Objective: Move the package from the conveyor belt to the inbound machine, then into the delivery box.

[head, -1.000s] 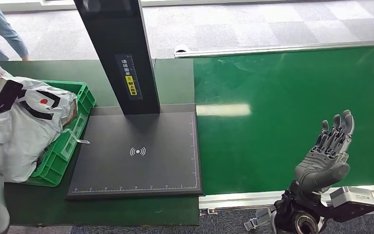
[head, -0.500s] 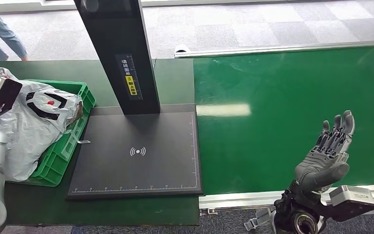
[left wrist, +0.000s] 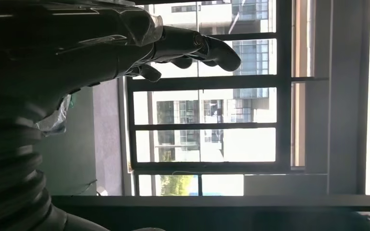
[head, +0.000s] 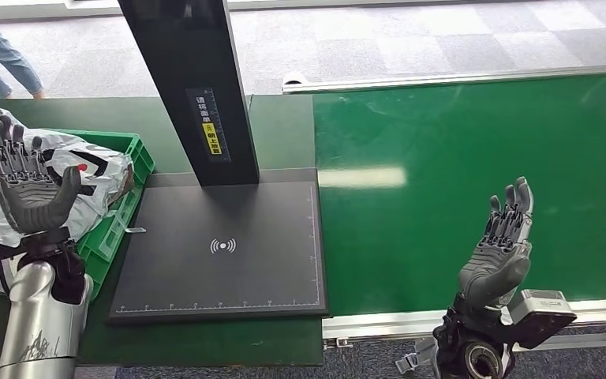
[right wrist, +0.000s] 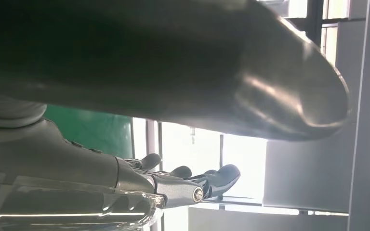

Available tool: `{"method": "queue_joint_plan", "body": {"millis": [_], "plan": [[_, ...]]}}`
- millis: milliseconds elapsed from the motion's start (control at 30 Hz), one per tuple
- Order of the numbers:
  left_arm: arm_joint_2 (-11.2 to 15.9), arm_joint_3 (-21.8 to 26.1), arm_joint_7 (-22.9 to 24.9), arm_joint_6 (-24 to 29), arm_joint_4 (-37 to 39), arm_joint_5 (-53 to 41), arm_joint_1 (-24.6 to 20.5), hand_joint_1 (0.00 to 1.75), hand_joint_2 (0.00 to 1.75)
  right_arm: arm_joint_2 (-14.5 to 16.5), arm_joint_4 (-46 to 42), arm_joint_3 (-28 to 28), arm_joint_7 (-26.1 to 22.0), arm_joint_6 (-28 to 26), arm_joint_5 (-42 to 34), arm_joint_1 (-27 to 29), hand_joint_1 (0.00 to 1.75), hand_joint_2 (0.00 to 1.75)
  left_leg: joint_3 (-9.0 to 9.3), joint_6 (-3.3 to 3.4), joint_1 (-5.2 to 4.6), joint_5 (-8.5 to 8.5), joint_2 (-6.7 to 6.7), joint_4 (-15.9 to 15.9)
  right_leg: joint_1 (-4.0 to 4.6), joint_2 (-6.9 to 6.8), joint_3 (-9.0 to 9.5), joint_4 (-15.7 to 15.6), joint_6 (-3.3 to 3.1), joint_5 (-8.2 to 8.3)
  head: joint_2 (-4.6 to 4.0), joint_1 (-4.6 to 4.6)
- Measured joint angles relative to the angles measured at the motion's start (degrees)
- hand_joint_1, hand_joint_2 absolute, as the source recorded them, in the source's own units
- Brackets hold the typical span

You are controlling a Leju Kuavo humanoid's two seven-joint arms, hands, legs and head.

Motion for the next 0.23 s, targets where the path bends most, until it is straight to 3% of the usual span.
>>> {"method": "queue_joint_plan", "body": {"millis": [233], "plan": [[-0.6,-1.7,0.0,0.2,-5.5,0.4,2.3,0.00,1.75,-0.3,0.9,0.3,0.0,0.0,0.1,0.0,0.00,0.00,0.04,-0.01,0.04,0.05,0.00,0.0,0.06,0.00,0.05,0.0,-0.01,0.01,0.00,0.01]]}}
